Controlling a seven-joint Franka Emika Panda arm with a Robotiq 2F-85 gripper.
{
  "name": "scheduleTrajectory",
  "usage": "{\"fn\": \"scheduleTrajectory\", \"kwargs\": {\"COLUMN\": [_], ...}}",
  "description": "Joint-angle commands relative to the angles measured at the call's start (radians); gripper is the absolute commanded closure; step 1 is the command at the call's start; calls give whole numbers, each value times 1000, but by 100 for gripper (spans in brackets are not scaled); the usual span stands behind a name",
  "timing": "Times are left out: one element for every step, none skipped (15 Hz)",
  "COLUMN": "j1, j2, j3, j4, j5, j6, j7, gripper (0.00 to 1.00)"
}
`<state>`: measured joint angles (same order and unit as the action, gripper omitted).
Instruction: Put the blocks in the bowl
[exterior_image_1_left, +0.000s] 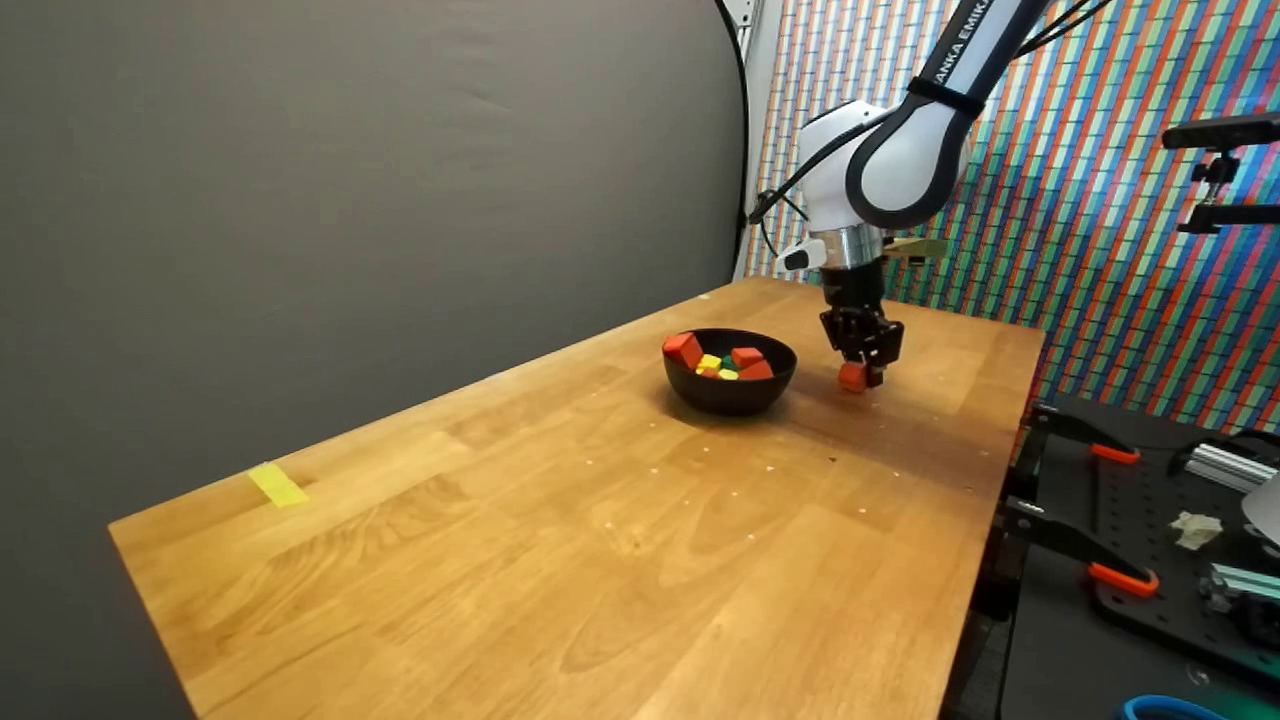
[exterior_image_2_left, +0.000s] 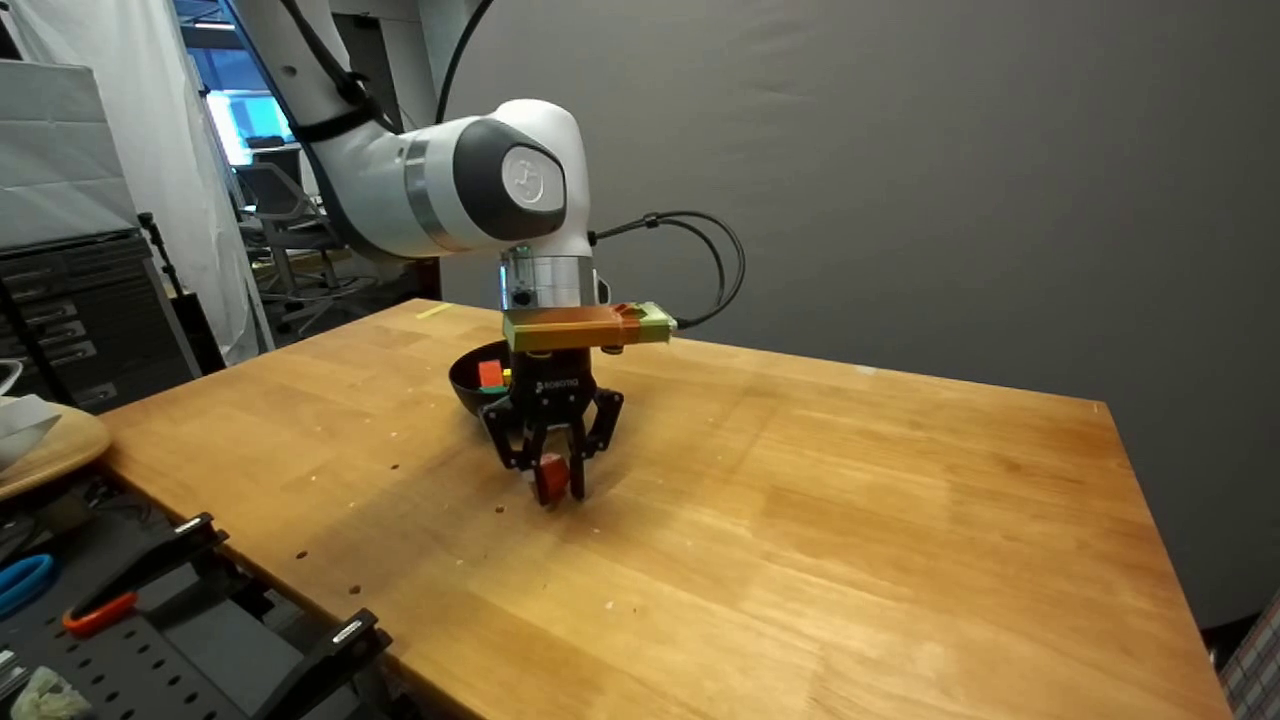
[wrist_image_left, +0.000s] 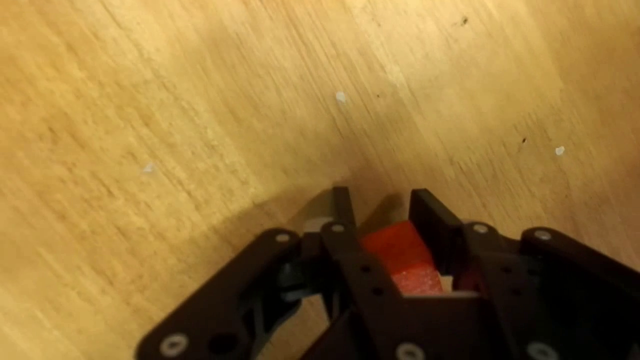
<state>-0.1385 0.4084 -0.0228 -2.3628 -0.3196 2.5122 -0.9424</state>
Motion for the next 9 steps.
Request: {"fn": "scheduleTrajectory", "kwargs": {"j1": [21,30,46,60,80,90,104,116,129], "j2": [-63,-98,-145,-187,-234,-266,-289,-299,-284], "j3": [-4,-9,-20,-26,-33,-26,-18,-12,1], "j4": [-13,-30,-46,-55,-51,-33,-3,27,80], "j5": [-39,-56,-84,-117,-158,-181,-210,-243,-246], "j6": [-24,-14,-4,7,0,-13,-24,-18,-44], "j7": [-4,7,36,53,91,107,133,158,177], "gripper": [85,85,84,84,84,84,84,84,84]}}
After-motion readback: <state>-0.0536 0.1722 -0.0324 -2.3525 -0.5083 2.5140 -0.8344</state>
